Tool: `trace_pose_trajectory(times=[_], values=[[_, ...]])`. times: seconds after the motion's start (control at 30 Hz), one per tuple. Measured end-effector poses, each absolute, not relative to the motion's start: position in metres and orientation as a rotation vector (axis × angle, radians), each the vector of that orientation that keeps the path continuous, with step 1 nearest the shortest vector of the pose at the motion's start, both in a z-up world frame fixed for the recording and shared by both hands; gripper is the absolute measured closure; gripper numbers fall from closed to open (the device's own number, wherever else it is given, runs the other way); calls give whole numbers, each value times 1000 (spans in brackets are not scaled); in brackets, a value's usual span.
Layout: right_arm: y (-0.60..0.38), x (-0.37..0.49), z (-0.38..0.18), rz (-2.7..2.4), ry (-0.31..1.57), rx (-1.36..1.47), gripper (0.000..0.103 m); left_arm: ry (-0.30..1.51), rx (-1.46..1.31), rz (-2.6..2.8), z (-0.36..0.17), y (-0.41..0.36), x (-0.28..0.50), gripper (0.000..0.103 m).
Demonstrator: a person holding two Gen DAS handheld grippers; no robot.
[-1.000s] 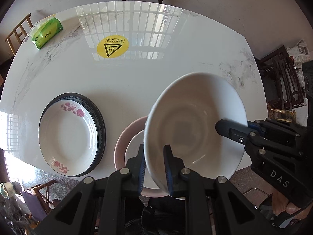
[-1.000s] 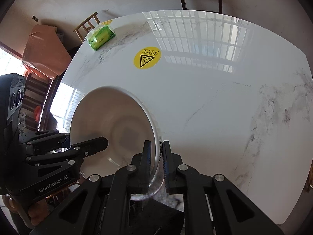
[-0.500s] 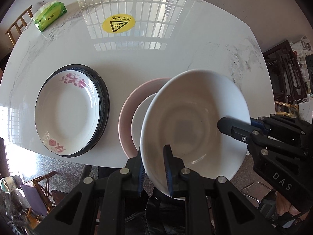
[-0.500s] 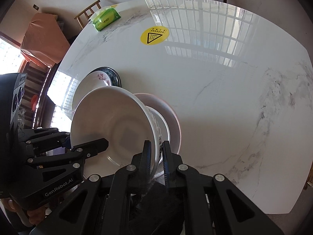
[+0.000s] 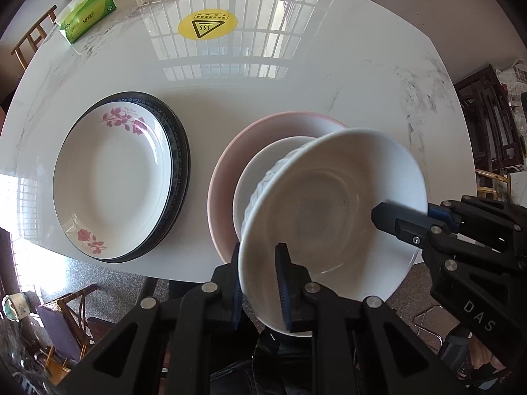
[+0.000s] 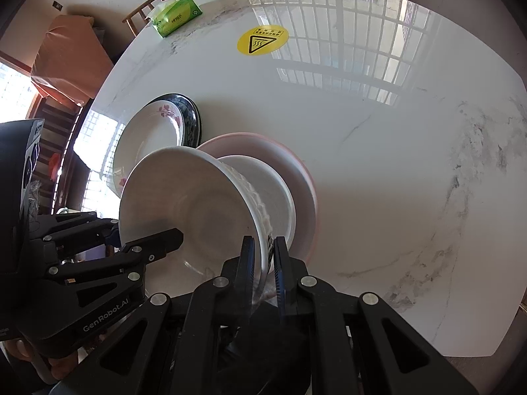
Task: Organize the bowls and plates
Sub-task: 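Lower the small bowl into the blue-printed white bowl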
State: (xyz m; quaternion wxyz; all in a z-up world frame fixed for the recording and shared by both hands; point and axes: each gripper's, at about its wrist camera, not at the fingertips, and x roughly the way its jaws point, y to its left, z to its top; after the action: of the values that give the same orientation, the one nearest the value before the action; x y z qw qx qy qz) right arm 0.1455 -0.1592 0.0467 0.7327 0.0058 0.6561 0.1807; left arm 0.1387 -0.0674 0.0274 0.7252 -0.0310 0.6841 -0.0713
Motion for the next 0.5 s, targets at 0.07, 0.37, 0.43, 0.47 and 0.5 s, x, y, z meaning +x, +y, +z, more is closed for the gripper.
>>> trace_pose_trajectory(times=[0.07, 0.37, 0.43, 0.47, 0.5], values=[[-159, 146, 46, 399, 1446, 13, 92, 1513, -71, -156, 25, -67, 140, 85], [-160, 147, 39, 394, 1460, 13, 92, 1523, -62, -160, 21, -66, 143, 85], [-160, 148, 38, 393, 1462, 15, 92, 1525, -64, -158, 20, -65, 144, 85], [-160, 148, 38, 393, 1463, 14, 92, 1526, -62, -158, 20, -66, 144, 85], [-160, 148, 38, 393, 1464, 15, 92, 1525, -60, -157, 20, -65, 144, 85]])
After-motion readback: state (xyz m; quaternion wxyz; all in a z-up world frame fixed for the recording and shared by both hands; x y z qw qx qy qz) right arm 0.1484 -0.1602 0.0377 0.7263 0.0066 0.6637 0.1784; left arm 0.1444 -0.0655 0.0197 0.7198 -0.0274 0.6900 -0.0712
